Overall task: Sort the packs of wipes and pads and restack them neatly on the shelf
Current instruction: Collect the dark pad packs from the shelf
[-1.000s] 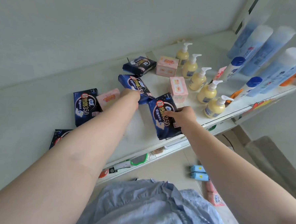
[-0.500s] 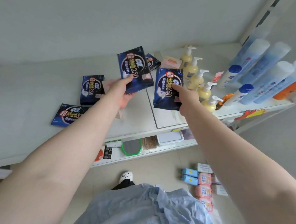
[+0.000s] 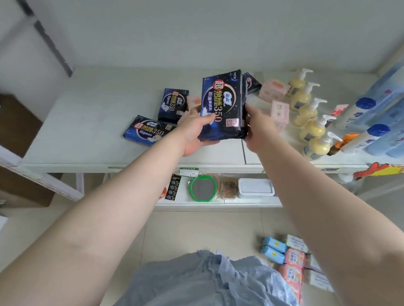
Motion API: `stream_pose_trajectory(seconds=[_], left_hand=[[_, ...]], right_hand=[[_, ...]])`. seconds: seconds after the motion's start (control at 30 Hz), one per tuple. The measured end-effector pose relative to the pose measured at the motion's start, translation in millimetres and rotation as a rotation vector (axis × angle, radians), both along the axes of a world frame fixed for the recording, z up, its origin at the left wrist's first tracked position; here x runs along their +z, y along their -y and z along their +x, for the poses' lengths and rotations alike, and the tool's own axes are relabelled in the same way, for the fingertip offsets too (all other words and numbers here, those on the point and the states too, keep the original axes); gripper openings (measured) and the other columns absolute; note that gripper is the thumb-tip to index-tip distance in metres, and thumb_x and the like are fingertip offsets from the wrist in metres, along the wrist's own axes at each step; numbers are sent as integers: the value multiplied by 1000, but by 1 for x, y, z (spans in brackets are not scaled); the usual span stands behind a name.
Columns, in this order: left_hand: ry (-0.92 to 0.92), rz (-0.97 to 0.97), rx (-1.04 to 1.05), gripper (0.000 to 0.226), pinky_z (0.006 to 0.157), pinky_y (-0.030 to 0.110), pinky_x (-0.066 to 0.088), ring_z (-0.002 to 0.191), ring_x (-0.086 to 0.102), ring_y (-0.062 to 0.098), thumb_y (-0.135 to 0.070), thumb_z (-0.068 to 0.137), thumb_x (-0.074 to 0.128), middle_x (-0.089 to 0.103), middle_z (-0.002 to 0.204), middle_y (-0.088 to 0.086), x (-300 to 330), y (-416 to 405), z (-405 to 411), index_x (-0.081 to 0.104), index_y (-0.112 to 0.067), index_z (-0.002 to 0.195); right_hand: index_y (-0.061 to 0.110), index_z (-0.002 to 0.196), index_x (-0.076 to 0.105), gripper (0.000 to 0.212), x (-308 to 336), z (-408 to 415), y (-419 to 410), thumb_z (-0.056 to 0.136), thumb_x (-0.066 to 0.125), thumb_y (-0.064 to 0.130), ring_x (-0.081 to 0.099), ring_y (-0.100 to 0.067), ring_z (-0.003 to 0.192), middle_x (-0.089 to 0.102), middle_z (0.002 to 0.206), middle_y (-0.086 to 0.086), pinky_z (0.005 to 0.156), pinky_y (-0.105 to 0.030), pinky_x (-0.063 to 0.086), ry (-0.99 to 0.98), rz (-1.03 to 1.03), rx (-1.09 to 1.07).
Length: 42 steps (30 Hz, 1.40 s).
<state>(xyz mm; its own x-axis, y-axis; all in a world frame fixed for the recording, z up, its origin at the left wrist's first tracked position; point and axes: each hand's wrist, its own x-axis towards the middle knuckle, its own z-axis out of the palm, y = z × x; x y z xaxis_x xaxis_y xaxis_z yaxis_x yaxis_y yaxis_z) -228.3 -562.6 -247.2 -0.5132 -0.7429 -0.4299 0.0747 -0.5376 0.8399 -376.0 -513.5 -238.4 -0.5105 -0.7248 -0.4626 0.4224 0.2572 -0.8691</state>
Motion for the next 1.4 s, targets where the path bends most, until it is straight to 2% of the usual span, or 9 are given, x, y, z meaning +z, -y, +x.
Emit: stream_pose_trajectory(seconds=[0.1,0.33,0.5,0.6,0.7,0.77,0.9,1.1,1.4], left_hand=[[-2,-36,27,33,78,41,57,103,64,28,-13,97,52,59,127,4,0,-14,20,43,-20,128],[104,-125,-22,45,87,34,52,106,60,17,-26,98,51,57,132,0,-14,-73,89,34,-21,139],[71,-71,-66,95,91,49,51,102,65,22,-23,88,67,62,128,-1,-19,-95,154,-4,-36,150],[77,-68,-217,94,81,45,55,91,68,24,-8,84,69,67,117,2,-14,-112,179,9,-36,150],[116,-60,-399,58,85,45,57,97,66,27,-5,82,68,69,110,5,-20,-135,183,45,-22,133],[105,-58,-427,37,84,44,57,94,67,27,-4,81,68,73,99,4,-25,-153,177,56,-16,113],[51,-33,-355,48,75,41,59,85,70,23,-1,80,69,71,99,3,-34,-194,150,50,-14,121],[27,-80,-323,56,72,36,60,84,69,19,8,77,69,68,103,2,-47,-272,93,46,-18,120],[162,-200,-564,61,74,28,58,97,64,12,4,77,71,62,117,-3,-95,-393,22,45,-21,126]], right_hand=[[19,105,68,46,3,27,-20,80,67,57,72,-22,93,76,98,-3,83,-39,58,-27,1,133],[20,122,60,44,-6,98,-83,81,76,19,71,-28,91,73,107,-8,75,-47,59,-94,-37,317],[26,120,63,42,-14,134,-144,81,75,17,71,-22,88,74,103,-1,70,-38,59,-184,79,484],[29,119,64,44,-20,141,-182,78,78,21,69,-26,100,73,111,-2,82,-43,57,-188,124,531],[30,126,60,54,-21,139,-218,76,80,22,70,-24,101,71,115,-2,82,-41,57,-205,161,581],[30,126,60,64,-24,135,-239,67,85,27,71,-25,98,72,112,-4,83,-41,57,-251,192,500],[11,120,62,56,-35,125,-283,72,84,29,72,-20,87,74,102,-7,77,-34,59,-272,192,176],[14,107,65,57,-44,100,-370,80,63,65,72,-26,88,75,96,-7,72,-43,60,57,358,58],[18,125,59,57,-90,19,-502,86,59,59,71,-27,96,72,112,-9,72,-39,60,374,219,-109]])
